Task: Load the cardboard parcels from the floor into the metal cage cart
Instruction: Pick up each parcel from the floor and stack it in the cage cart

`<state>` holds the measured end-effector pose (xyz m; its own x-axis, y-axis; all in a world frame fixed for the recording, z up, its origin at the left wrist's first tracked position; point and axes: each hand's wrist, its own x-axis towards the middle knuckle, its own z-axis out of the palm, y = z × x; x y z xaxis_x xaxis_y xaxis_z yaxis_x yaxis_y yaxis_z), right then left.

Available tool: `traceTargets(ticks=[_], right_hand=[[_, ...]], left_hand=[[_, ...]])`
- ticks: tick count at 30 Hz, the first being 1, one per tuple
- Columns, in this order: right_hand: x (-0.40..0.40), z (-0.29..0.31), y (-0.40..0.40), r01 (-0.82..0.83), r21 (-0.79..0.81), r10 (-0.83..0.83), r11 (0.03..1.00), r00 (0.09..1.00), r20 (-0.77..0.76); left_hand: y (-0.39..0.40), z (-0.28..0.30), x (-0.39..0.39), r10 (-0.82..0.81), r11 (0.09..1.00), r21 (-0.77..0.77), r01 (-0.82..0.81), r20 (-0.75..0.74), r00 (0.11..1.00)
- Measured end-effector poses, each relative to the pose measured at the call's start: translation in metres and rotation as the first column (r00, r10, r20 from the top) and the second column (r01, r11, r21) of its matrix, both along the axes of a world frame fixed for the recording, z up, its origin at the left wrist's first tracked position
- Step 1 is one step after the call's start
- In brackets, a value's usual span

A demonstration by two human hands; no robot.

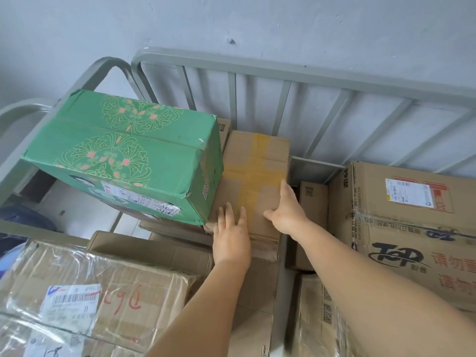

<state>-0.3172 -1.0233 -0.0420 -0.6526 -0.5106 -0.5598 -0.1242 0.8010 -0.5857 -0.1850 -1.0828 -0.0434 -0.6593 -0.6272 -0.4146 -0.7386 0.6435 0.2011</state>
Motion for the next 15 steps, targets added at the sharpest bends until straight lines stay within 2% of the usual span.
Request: traceTargets(ticks=[4, 7, 11, 15], right_hand=[[0.011, 0.012, 0.01, -0.066, 0.084, 0.07, 0.994, 0.996, -0.048], [0.02, 0.03, 0.028, -0.133, 0.159, 0.161, 0.978, 0.97, -0.181], [0.028, 0.067, 0.061, -0.146, 0.22, 0.217, 0.965, 0.915, -0.341], [0.036, 0.112, 0.103, -0.064, 0.231, 0.163, 0.971, 0.881, -0.444]], left_hand=[[0.0, 0.009, 0.002, -0.038, 0.999, -0.024, 0.039, 0.028, 0.999], [0.008, 0.025, 0.001, -0.079, 0.996, -0.049, 0.08, 0.02, 0.997], [0.032, 0.056, -0.004, -0.15, 0.988, -0.041, 0.148, -0.047, 0.988], [0.068, 0.094, -0.006, -0.206, 0.978, 0.004, 0.21, -0.184, 0.961]])
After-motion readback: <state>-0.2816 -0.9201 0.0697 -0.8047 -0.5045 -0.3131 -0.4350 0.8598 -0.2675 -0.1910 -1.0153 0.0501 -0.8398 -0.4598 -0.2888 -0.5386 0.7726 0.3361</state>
